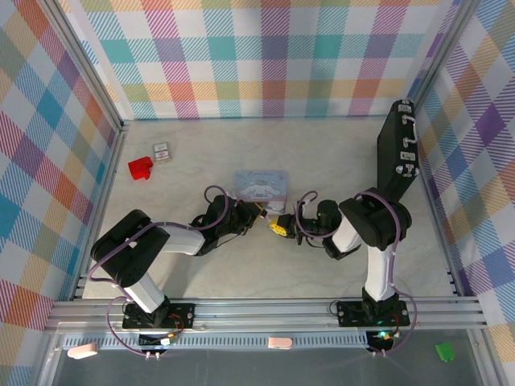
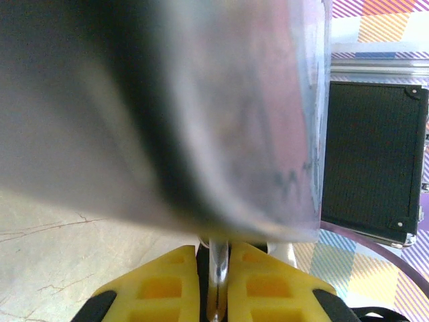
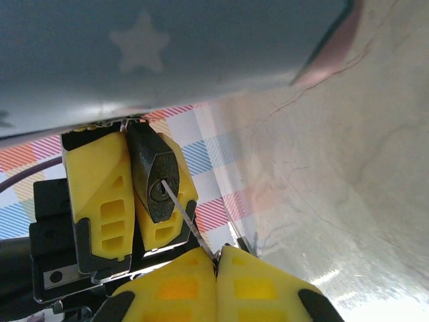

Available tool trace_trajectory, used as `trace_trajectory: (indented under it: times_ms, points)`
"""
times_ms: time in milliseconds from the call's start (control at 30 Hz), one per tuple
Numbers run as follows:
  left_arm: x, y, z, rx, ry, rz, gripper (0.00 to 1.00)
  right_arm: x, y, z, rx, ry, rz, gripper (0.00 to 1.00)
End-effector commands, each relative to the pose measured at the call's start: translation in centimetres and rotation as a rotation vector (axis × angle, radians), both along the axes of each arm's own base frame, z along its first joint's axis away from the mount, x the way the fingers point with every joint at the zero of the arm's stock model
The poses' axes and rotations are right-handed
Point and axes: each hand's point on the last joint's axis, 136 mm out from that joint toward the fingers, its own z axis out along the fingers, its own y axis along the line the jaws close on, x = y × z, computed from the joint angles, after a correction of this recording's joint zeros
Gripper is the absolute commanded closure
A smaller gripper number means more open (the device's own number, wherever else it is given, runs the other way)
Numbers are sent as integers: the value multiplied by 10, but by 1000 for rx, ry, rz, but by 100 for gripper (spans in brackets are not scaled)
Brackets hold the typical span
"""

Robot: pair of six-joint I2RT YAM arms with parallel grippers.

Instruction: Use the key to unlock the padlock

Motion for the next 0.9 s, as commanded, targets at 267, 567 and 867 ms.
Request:
trace_trajectory:
  times_ms: [267, 567, 867]
  points:
    - [-29, -37, 35, -102, -40, -198, 100, 27, -11, 2, -6, -39, -122, 100]
    - [-27, -41, 37, -106, -52, -195, 100, 17, 12, 10, 9, -44, -67, 100]
    - [-26, -38, 33, -95, -48, -179, 100, 0, 22, 6, -2, -28, -70, 100]
